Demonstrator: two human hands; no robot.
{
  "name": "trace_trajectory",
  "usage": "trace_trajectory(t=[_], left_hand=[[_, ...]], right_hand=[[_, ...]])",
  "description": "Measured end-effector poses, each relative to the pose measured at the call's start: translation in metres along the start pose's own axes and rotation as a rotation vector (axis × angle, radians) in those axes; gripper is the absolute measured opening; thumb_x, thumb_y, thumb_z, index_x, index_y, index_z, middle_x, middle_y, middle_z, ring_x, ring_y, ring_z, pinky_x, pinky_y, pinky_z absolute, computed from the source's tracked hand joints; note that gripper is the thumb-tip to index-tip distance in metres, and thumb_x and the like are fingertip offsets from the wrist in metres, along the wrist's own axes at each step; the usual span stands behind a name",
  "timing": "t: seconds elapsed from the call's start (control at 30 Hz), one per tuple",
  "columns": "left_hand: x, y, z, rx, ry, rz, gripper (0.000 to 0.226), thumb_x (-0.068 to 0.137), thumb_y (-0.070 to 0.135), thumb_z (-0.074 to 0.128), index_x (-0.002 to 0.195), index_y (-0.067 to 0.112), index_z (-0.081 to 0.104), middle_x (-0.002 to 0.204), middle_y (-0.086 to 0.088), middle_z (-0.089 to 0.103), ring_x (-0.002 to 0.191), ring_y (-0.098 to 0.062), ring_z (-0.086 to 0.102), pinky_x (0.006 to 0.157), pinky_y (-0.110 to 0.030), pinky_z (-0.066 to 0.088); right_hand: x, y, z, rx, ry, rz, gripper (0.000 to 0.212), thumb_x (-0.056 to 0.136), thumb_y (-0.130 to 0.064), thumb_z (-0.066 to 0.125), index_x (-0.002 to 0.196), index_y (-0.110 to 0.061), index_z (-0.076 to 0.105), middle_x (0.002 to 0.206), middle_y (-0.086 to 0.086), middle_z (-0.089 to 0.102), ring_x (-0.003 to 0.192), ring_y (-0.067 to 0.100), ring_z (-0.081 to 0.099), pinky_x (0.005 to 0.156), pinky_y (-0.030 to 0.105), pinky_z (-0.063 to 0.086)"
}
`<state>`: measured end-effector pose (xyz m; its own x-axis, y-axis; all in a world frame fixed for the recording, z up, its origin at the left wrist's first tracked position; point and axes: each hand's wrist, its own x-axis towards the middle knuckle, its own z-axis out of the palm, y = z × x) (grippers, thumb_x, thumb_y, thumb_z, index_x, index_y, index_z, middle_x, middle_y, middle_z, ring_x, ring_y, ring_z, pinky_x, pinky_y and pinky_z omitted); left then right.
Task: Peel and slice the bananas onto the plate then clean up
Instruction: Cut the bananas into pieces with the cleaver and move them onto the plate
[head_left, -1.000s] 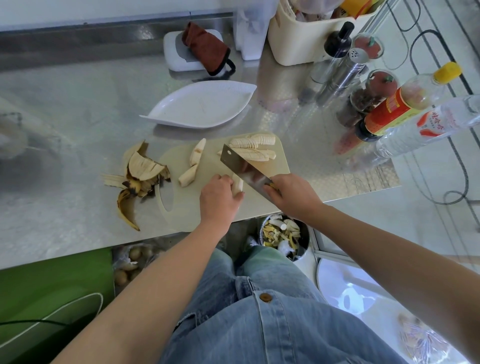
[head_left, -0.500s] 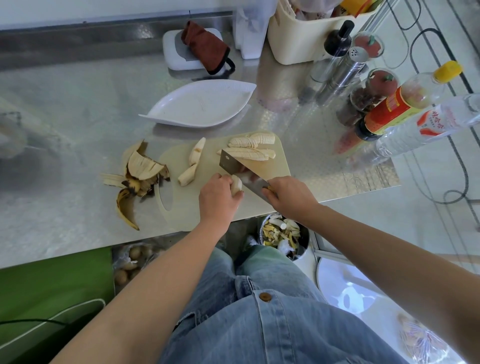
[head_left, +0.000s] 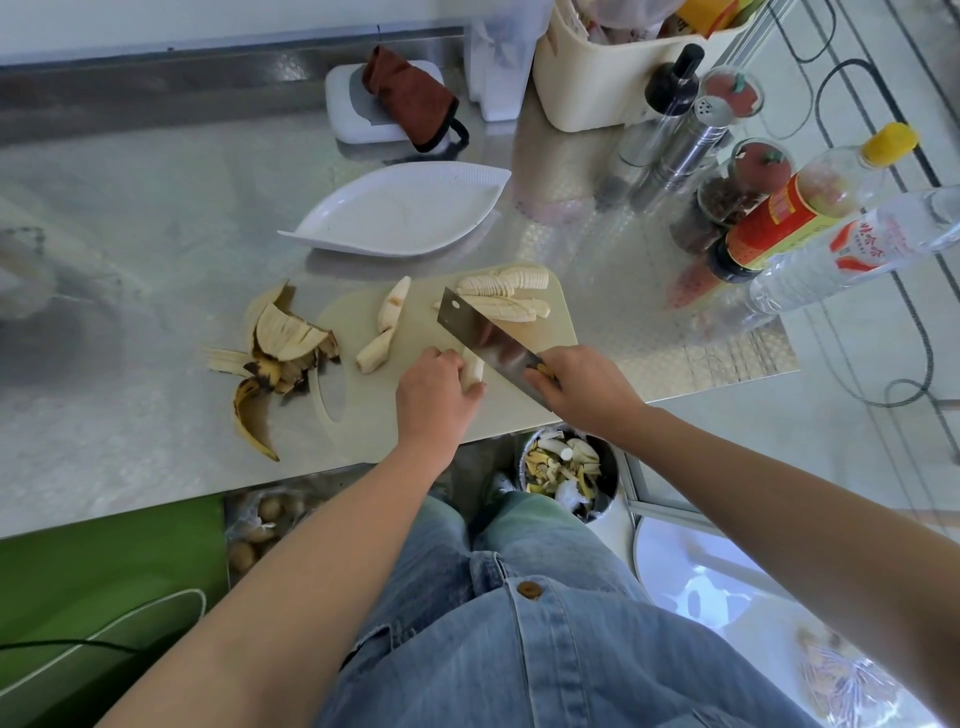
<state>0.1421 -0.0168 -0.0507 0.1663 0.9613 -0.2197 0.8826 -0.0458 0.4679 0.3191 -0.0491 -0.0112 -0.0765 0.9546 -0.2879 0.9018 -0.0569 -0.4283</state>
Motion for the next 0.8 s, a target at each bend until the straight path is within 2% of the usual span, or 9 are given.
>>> trace_trajectory(t=[0.1,0.17,0.3,0.4,0.63,0.8], left_hand=[[0.000,0.000,0.000,-0.008,0.008,0.004,0.028,0.083,0.036,0.070,0.100,0.014,0.068,0.094,-0.003,0.059,0.079,-0.020,0.057,0.069,-0.024,0.033],[0.000,0.000,0.001,-0.010,0.011,0.007,0.027,0.082,0.036,0.071,0.099,0.014,0.068,0.093,-0.003,0.059,0.078,-0.019,0.056,0.068,-0.024,0.033],[0.000,-0.002,0.000,-0.007,0.012,0.016,0.026,0.082,0.036,0.071,0.097,0.015,0.068,0.090,-0.001,0.058,0.072,-0.016,0.050,0.066,-0.025,0.034],[0.001,-0.003,-0.002,0.017,0.011,0.038,0.026,0.082,0.034,0.071,0.098,0.015,0.067,0.091,-0.001,0.057,0.073,-0.018,0.052,0.065,-0.026,0.036],[0.002,-0.004,-0.007,0.021,0.008,0.036,0.025,0.083,0.031,0.069,0.102,0.015,0.067,0.095,-0.004,0.058,0.078,-0.023,0.057,0.066,-0.030,0.041],[0.006,-0.009,-0.012,0.080,-0.023,0.076,0.023,0.084,0.031,0.068,0.103,0.017,0.068,0.094,-0.002,0.057,0.082,-0.023,0.057,0.065,-0.030,0.040]], right_hand=[[0.002,0.002,0.003,-0.044,-0.008,0.007,0.028,0.096,-0.028,0.047,0.083,-0.009,0.062,0.074,0.005,0.060,0.064,0.022,0.052,0.057,0.026,0.034],[0.000,0.001,0.006,-0.062,-0.041,0.022,0.028,0.097,-0.029,0.045,0.079,-0.011,0.056,0.073,0.004,0.056,0.066,0.023,0.052,0.058,0.026,0.033],[-0.004,0.001,0.010,-0.045,-0.060,0.056,0.029,0.098,-0.029,0.044,0.081,-0.010,0.058,0.077,0.007,0.058,0.068,0.024,0.053,0.060,0.028,0.037],[-0.002,-0.001,0.009,-0.066,-0.060,0.055,0.027,0.098,-0.029,0.044,0.076,-0.016,0.048,0.073,0.003,0.052,0.065,0.021,0.049,0.059,0.027,0.034],[0.001,-0.009,0.021,0.053,0.024,0.115,0.030,0.098,-0.027,0.044,0.073,-0.010,0.050,0.069,0.008,0.055,0.060,0.025,0.049,0.053,0.029,0.033],[0.001,-0.010,0.018,0.107,0.062,0.089,0.035,0.095,-0.029,0.046,0.068,-0.009,0.054,0.060,0.006,0.057,0.054,0.024,0.053,0.052,0.035,0.045]])
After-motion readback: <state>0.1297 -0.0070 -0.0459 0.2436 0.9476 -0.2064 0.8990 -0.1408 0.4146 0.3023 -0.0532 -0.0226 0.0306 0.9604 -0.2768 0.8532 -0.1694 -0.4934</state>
